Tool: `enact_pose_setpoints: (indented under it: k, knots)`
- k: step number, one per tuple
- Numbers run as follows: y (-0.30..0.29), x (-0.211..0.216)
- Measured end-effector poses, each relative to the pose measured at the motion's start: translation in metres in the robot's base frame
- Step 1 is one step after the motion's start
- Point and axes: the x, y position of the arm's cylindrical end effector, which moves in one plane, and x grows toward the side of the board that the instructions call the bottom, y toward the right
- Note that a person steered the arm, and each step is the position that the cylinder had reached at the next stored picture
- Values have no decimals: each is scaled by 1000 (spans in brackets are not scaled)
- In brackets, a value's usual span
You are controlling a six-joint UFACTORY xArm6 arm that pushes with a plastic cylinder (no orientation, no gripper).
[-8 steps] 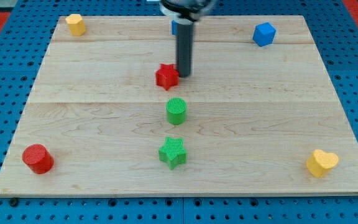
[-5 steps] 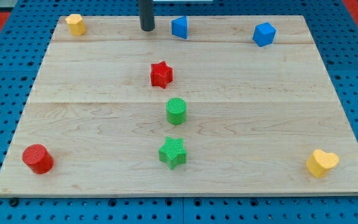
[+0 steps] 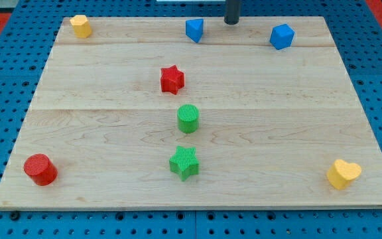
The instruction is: Push the blue cube towards top right
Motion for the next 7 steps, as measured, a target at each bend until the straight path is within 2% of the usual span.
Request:
enact_pose_setpoints:
  k: [3, 6, 7]
  knots:
    - [6, 30]
    - [14, 37]
    - [30, 56]
